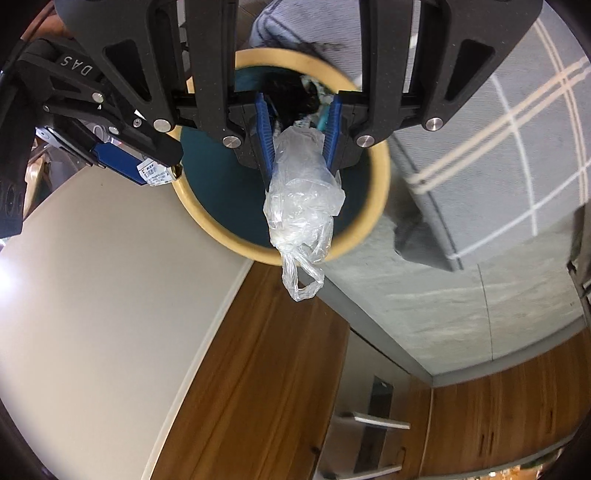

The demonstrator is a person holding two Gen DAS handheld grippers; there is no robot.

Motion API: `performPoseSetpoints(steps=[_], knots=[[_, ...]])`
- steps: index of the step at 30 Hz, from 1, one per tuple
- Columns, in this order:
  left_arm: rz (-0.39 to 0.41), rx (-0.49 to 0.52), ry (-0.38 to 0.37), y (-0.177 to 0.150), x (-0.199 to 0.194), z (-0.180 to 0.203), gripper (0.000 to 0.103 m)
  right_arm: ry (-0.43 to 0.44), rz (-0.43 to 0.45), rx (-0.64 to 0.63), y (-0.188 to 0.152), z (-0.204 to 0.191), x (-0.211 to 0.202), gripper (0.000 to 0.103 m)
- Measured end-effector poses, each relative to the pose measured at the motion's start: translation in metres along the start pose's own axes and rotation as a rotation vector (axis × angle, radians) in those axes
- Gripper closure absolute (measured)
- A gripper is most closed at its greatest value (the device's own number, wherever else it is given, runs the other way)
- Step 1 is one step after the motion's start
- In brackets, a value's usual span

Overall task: Collect trash
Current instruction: 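Open both grippers over the bin, dropping the plastic bag and sachet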

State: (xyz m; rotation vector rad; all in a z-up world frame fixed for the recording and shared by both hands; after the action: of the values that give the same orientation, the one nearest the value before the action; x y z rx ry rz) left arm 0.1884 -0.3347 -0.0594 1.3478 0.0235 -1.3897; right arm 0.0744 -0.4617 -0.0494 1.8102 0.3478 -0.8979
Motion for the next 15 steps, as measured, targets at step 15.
performPoseSetpoints(steps=[15], knots=[[-0.054, -0.051, -0.024, -0.006, 0.022, -0.005, 0.040, 0.013, -0.035, 0.124, 0.000, 0.023, 0.022, 0.042]])
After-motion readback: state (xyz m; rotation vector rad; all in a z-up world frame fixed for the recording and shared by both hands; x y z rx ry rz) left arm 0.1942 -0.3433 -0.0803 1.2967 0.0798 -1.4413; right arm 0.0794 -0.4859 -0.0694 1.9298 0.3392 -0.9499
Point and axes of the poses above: each gripper's, at about its wrist camera, not at the fingertips, and x roughly the way its jaws point, z to its right, y to its top, the point moved 3 cm from there along x, roughly the way its jaws point, and after that the axes turned 6 degrees about -y, right-handed, at the moved point
